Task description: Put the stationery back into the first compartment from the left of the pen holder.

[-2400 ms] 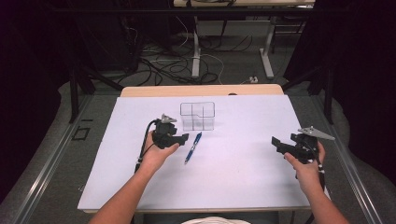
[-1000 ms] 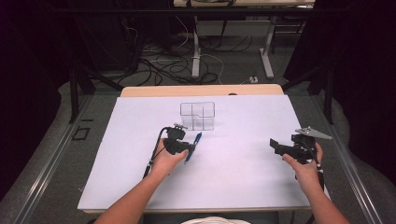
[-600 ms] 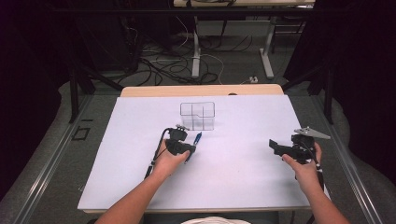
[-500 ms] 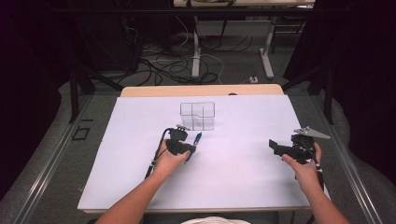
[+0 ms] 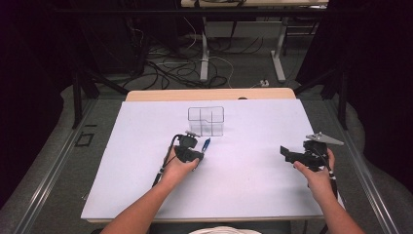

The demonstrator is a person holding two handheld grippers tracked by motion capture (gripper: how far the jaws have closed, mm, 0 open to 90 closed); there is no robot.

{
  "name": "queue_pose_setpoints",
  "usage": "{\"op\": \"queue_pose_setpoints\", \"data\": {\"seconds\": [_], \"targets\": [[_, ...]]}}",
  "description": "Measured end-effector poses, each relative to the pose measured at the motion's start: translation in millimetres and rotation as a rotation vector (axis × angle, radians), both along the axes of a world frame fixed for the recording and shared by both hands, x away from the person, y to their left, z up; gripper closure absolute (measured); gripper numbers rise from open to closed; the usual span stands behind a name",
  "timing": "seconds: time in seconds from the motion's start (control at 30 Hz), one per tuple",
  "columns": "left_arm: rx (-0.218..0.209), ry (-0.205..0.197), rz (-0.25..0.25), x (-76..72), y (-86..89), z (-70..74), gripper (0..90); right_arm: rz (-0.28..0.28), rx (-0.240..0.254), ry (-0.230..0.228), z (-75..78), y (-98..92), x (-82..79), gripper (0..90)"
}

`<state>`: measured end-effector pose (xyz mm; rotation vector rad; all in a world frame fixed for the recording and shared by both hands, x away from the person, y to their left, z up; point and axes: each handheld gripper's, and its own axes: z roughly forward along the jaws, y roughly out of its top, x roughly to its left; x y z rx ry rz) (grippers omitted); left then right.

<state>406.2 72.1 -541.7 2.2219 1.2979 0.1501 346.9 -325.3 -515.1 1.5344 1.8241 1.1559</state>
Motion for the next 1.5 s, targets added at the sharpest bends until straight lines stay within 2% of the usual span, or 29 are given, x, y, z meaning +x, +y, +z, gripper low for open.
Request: {"op": "queue_pose_setpoints", "data": {"seconds": [0.27,0.37,0.57,0.8,1.03,1.23,1.4,1.5], "targets": [[0.003,0.005,0.010,0.3,-0.9,0.1,77.7,0.004,-0.005,-0.001,-0.1,0.8,0.2,2.7],[-0.014,0.014,0.028,0.3,-1.6,-0.2,78.3,0.003,-0.004,-0.001,0.0,0.8,0.1,2.7],[-0.018,0.018,0.044,0.1,-2.2,0.1,79.1,0.004,-0.005,0.000,0.1,0.7,0.0,2.7],[-0.006,0.022,0.023,1.2,0.4,1.0,79.2,0.006,-0.005,0.001,0.1,1.8,-0.2,2.7],[-0.013,0.035,0.010,1.4,1.6,2.8,79.3,0.009,-0.025,-0.010,0.2,4.0,-0.6,2.6],[-0.022,0.026,-0.008,1.2,3.8,6.7,79.3,0.018,-0.029,-0.009,0.5,5.1,-0.8,2.6],[-0.044,0.028,-0.009,-0.3,5.8,11.5,79.3,0.025,-0.040,-0.014,0.7,5.1,-1.0,2.3],[-0.044,0.022,-0.034,-0.5,7.7,15.5,79.3,0.030,-0.050,-0.017,0.9,6.5,-1.1,2.3]]}}
